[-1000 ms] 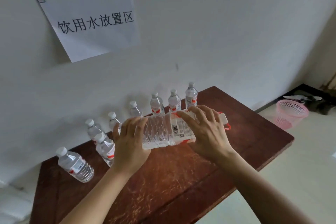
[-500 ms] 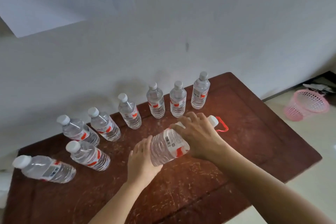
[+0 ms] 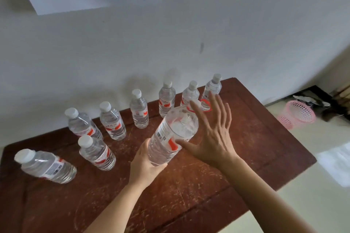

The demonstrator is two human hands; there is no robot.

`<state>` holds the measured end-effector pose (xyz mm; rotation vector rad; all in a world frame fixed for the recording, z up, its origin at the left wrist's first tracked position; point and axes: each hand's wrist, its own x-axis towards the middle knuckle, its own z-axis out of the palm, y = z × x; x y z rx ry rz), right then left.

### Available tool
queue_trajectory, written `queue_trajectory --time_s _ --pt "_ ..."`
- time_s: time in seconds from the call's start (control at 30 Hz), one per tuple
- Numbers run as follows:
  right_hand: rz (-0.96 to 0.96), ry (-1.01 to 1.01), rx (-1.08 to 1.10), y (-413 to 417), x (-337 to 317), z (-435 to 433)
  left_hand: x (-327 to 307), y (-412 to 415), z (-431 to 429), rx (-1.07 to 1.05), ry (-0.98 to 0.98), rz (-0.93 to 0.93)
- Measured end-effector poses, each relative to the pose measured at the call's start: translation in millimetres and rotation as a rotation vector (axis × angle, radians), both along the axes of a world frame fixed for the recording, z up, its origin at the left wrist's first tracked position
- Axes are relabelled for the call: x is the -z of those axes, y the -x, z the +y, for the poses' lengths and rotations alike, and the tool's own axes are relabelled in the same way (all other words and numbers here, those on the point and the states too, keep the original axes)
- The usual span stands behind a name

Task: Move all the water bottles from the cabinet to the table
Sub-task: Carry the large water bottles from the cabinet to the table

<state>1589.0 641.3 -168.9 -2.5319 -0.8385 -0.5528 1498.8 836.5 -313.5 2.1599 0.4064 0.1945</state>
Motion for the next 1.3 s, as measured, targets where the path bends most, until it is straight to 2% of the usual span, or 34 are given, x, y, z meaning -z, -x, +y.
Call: queue_trajectory --time_s 0.07,0.13,0.2,0.27,0.4,0.6,0.73,0.87,1.03,1.2,1.3 --pt "0.222 -0.308 0.147 0.8 2.2 -1.1 2.9 5.3 1.8 -0.01 0.034 -0.012" --pt "0.59 -0.462 0.11 -5.2 2.4 2.2 5.2 10.4 1.2 -0.007 0.06 -0.022" --pt "0.901 -0.505 -0.064 -10.4 2.9 12.9 5.5 14.2 2.8 0.005 0.091 -0.027" --pt "0.983 -0.456 -0.151 -12.2 3.3 26.7 1.4 15.3 5.7 0.015 0.108 -0.019" --pt "0.978 -0.472 -0.163 -14.5 10.8 45.5 -8.0 9.1 20.4 0.102 0.11 0.077" --pt "0.75 -0.388 -0.046 5.3 21.8 51.6 -22.3 -1.0 45.2 0.168 0.096 0.276" --pt "0.762 -0.385 -0.176 16.8 25.5 61.1 -19.9 18.3 41.5 0.097 0.159 0.328" --pt "0.793 -0.297 -0.331 24.7 21.9 89.1 -14.1 37.6 43.3 -0.066 0.262 0.397" --pt "0.794 -0.299 -0.417 25.4 23.5 123.3 -23.8 51.8 52.1 -0.124 0.252 0.424" --pt "0.761 -0.392 -0.367 21.5 32.8 91.8 -30.0 54.6 46.5 -0.128 0.235 0.421" --pt "0.696 -0.338 -0.348 18.4 52.4 76.6 -33.8 58.9 35.0 -0.113 0.137 0.355"
